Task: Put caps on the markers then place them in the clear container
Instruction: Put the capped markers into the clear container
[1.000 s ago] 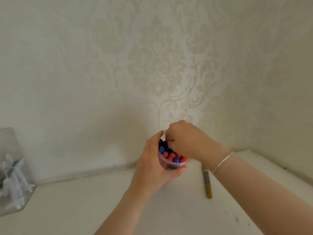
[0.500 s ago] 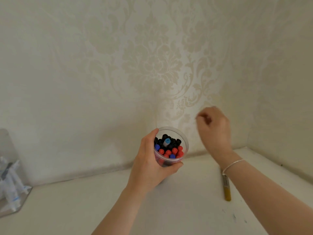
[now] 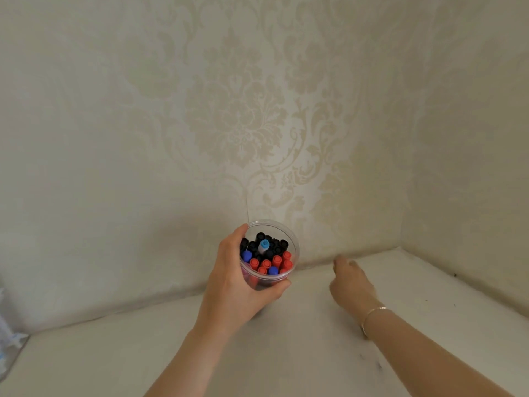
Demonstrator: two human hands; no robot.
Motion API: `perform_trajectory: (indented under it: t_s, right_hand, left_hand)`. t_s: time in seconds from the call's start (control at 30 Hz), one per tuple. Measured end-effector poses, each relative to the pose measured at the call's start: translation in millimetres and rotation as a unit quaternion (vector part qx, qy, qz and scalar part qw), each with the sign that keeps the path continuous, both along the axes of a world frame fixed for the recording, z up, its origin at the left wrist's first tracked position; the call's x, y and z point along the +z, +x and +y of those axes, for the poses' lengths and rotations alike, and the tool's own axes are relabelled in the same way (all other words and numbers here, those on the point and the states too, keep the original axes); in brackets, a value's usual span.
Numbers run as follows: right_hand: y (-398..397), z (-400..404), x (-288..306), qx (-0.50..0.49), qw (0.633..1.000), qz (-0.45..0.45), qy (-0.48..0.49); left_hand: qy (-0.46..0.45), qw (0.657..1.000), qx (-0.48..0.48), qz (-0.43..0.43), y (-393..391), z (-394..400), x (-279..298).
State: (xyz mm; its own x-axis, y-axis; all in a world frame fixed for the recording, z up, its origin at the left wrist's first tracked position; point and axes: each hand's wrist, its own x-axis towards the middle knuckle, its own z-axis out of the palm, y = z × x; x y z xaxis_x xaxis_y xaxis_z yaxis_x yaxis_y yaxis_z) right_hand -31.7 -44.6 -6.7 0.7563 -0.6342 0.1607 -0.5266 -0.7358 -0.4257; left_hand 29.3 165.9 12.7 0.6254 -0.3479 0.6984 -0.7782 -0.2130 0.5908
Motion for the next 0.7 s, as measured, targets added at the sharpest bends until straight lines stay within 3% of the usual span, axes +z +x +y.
perform_trajectory:
  t_s: [0.07,0.17,0.23,0.27,0.33,0.5,0.7]
  right_hand:
    - [3,16,41,0.019,0.973,-0.216,0.074]
    - [-2,41,117,0.073,0.840,-0.515,0.156]
    - [-12,58,155,0.159,0.753,-0.613,0.179]
    - [-17,65,166,0.194,0.731,-0.631,0.170]
    - [-20,78,172,0.252,0.723,-0.628,0.136]
    - [-9,92,141,0.368,0.763,-0.530,0.034]
    - [1,83,121,0.424,0.766,-0.469,-0.114]
  left_hand:
    - [0.004,1.000,0.001,-0.002,0,0,0]
    - [-0.001,1.000,-0.009,0.012,2,-1,1]
    - [0.001,1.000,-0.006,0.013,3,-1,1]
    - [0.004,1.000,-0.002,0.011,3,-1,2]
    - [0.007,1.000,0.004,0.011,4,0,2]
    - [0.006,1.000,-0.010,0.028,1,1,4]
    - [-0.003,1.000,-0.023,0.018,4,2,3]
